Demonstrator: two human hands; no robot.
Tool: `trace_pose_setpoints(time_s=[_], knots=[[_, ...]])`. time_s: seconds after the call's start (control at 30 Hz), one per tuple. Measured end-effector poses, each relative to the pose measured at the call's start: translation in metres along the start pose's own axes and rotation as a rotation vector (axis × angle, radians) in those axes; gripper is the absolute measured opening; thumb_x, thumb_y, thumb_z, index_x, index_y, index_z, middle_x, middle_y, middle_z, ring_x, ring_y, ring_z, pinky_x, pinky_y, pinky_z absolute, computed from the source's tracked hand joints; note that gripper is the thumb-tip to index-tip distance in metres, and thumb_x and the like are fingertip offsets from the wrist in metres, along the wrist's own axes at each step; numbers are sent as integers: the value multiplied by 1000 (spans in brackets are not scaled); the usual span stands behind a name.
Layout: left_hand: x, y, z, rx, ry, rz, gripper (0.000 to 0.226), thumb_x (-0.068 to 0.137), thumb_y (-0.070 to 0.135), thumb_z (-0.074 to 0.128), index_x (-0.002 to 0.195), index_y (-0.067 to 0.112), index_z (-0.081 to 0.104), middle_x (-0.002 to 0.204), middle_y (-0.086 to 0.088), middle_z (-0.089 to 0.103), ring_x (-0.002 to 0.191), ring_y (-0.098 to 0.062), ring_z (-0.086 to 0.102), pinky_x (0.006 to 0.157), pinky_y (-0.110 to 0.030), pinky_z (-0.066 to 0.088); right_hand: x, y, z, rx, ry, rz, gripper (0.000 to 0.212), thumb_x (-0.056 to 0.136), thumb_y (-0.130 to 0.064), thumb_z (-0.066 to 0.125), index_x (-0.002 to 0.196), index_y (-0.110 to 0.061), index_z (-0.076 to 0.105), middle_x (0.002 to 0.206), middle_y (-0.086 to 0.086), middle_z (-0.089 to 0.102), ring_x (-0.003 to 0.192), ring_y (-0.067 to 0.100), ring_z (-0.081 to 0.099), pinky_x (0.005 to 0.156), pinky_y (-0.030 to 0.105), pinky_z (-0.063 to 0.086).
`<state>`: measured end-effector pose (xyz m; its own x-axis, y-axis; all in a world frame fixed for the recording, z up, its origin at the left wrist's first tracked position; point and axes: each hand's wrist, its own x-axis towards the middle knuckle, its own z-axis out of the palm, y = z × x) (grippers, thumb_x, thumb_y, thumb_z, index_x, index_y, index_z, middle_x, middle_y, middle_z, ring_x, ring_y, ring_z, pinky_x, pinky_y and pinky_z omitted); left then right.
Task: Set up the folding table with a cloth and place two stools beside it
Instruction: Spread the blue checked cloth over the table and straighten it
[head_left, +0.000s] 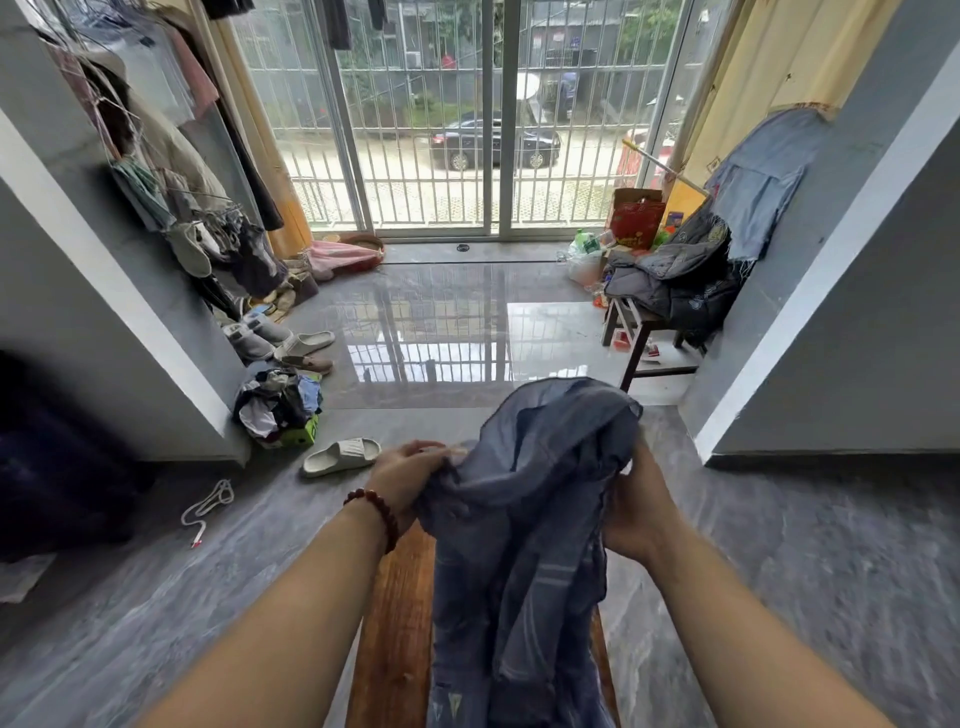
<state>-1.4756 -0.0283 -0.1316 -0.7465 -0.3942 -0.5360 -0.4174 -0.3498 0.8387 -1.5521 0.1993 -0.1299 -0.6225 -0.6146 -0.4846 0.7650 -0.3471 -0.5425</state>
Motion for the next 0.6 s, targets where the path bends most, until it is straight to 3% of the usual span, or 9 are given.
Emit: trace_pose_setpoints(time_s=[0.1,0.2,0.3,0.4,0.47,0.5,0.57,0.6], knots=[[-1,-8,2,154,8,64,37,68,-18,61,84,15,64,66,-4,61,60,-16,58,50,-22,49,6,9,2,-179,69,6,35,89,-34,57,96,-3,71,99,20,70,86,31,69,68,36,57],[-1,-10,5,355,1,131,51,65,-20,56,88,25,65,71,-4,61,65,-18,59,54,-24,50,12,14,-1,-343,162,-32,13,88,-3,53,75,0,56,70,16,60,58,24,60,52,28,52],[0,-10,4,583,8,211,49,73,-13,43,98,23,63,72,-2,60,67,-16,58,58,-21,51,16,15,-5,-486,325,-108,27,77,18,53,71,-8,46,59,8,50,49,16,49,43,24,44],[-1,-10,2,709,19,247,52,70,-12,42,103,23,62,69,-1,59,65,-14,57,57,-17,49,12,12,-5,-818,364,-130,45,71,18,49,104,-12,55,85,11,57,66,20,53,51,24,46],[-1,-12,0,844,57,274,52,69,-8,48,106,24,64,75,0,61,73,-17,59,66,-20,48,12,9,-6,-1114,367,-81,66,71,12,51,131,-14,46,110,15,58,88,24,59,66,23,47],[-1,-13,0,911,82,284,49,69,-5,51,106,23,65,82,-1,65,79,-18,61,70,-21,47,12,9,-7,-1258,384,-39,62,72,8,53,130,-11,47,111,14,59,90,23,58,67,22,45],[-1,-17,-1,997,126,308,35,71,3,57,96,22,70,92,-2,69,89,-18,63,72,-20,45,11,9,-5,-1452,411,50,19,73,0,55,92,-4,58,82,9,58,68,16,52,49,18,39],[0,-20,-1,1025,147,325,28,72,5,58,90,22,71,94,-2,70,90,-18,64,71,-19,43,10,9,-3,-1502,431,80,4,74,-2,54,72,-5,54,67,6,51,57,13,46,39,16,34]])
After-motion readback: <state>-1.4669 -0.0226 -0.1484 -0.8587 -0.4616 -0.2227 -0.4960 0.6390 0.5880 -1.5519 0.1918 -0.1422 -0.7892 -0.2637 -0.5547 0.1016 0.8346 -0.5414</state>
